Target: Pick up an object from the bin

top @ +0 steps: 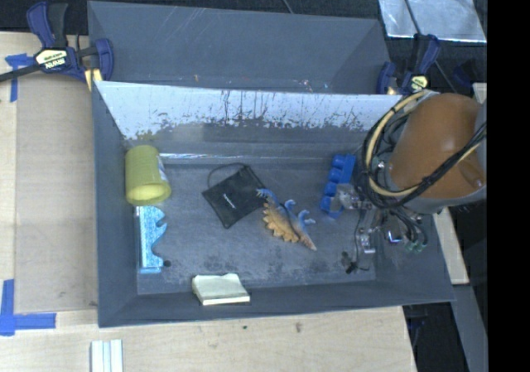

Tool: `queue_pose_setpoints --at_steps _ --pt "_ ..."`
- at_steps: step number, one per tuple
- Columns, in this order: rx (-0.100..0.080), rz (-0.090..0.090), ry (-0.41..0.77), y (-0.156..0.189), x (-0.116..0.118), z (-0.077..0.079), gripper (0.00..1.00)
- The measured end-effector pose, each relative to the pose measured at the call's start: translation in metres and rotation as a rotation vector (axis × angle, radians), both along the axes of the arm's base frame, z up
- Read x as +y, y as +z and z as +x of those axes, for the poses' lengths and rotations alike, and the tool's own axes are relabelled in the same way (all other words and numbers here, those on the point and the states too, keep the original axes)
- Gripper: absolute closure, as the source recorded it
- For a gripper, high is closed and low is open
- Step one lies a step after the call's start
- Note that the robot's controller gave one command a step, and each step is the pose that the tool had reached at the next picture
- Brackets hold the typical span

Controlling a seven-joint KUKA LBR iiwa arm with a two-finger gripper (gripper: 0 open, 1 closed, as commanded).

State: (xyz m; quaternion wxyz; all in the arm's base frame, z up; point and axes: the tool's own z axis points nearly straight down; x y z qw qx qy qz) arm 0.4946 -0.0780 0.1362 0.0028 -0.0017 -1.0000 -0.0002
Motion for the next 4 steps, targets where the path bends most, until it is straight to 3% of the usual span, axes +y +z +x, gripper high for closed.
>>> queue_pose_setpoints --at_steps 1,2,3,4 --pt "-0.009 -0.001 0.003 0.004 0.0 0.002 0.0" --pt "-0.008 -0.001 -0.077 -0.042 0.034 0.002 0.0" --pt "-0.004 -0.001 -0.11 -0.047 0.045 0.014 0.0" --pt "-0.013 -0.001 -0.234 -0.036 0.072 0.018 0.0"
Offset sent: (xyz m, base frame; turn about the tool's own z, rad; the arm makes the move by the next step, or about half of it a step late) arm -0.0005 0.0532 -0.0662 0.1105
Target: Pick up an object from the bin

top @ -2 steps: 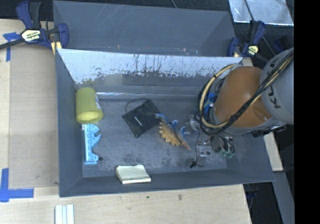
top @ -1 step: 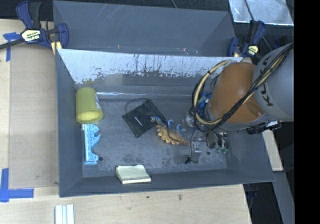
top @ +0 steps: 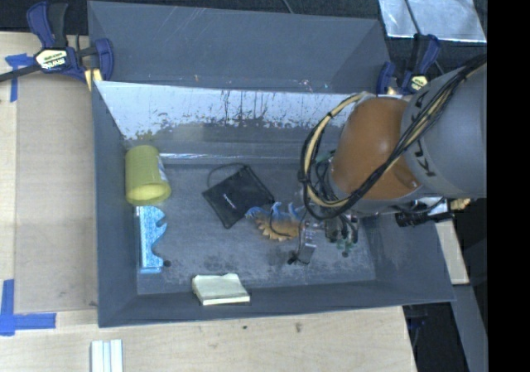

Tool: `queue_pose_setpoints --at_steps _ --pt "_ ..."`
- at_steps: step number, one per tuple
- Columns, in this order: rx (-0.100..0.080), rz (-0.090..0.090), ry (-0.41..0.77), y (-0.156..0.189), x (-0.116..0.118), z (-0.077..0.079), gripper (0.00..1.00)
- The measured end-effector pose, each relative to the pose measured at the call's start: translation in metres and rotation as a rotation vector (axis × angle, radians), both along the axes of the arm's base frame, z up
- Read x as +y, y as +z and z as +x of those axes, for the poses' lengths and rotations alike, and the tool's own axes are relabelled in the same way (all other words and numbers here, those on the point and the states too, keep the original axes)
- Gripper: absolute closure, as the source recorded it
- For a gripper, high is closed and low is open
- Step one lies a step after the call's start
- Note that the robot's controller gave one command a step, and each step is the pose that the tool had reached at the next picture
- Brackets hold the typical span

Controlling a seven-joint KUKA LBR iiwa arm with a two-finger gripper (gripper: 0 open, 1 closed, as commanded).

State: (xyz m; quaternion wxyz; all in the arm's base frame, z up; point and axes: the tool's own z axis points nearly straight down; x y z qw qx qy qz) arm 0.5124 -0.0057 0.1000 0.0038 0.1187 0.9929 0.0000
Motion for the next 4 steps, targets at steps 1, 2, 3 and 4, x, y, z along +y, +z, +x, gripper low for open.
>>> queue_pose_setpoints --at_steps 1,2,3,4 --pt "0.006 0.002 -0.169 -0.0258 0.0012 0.0069 0.0" --pt "-0.008 0.001 -0.185 -0.0276 0.0015 0.0021 1.0" --pt "-0.008 0.0 -0.185 -0.0276 0.0015 0.0021 1.0" --pt "-0.008 0.0 -0.184 -0.0235 0.0015 0.0015 1.0"
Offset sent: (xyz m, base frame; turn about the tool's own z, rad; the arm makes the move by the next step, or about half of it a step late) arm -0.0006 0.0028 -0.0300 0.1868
